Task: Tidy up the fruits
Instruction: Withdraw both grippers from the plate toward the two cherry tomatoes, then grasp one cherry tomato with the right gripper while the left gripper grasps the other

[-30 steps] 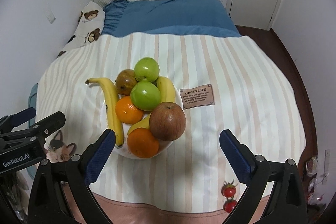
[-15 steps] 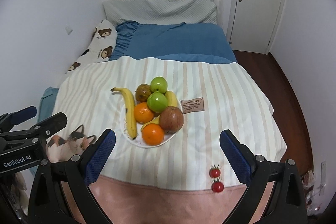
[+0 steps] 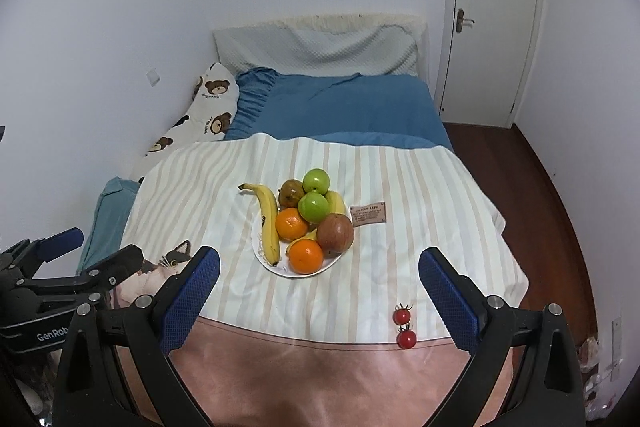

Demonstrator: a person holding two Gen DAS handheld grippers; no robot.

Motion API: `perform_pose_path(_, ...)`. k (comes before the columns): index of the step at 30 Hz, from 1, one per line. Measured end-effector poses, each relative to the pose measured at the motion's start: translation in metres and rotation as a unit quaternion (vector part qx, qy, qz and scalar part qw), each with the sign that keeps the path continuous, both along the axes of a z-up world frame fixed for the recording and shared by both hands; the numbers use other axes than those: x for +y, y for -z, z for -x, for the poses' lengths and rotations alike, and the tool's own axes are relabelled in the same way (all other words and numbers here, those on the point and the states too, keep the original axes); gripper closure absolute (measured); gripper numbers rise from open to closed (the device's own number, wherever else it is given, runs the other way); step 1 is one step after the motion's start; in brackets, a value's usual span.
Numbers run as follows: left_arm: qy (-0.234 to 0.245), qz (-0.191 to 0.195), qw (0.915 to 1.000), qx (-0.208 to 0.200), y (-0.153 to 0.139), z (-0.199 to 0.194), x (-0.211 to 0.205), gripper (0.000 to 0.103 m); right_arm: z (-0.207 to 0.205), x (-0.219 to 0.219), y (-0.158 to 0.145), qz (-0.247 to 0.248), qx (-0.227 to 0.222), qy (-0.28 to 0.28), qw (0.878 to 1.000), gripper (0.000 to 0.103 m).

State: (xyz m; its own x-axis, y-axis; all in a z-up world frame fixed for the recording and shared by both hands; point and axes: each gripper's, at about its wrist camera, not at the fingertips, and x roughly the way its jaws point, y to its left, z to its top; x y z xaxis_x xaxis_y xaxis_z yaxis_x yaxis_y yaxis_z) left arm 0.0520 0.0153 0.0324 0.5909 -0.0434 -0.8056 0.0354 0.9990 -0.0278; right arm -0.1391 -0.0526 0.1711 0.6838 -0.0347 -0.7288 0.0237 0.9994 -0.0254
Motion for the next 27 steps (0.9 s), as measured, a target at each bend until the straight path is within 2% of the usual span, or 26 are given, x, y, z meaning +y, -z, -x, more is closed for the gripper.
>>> perform_pose_path(7, -0.013, -0.012, 0.9998, 0.0, -0.002, 0.007, 0.004, 0.005, 0.008, 0.004, -0.005, -0.004, 0.001, -0.006, 1.0, 0.001)
perform_pose_path(17, -0.007, -0.016, 0.9998, 0.014, 0.005, 0.001, -0.007, 0.005, -0.002, -0.01, 0.006, -0.035, 0.015, -0.002, 0.999, 0.001)
perform_pose_path(22, 0.006, -0.027, 0.9994, 0.021, 0.02, -0.015, -0.027, 0.005, -0.016, -0.053, 0.032, -0.08, 0.045, 0.031, 0.995, 0.001)
perform_pose_path(27, 0.04, -0.064, 0.9962, 0.043, 0.056, -0.041, -0.069, 0.005, -0.022, -0.11, 0.078, -0.08, 0.075, 0.097, 0.989, 0.001)
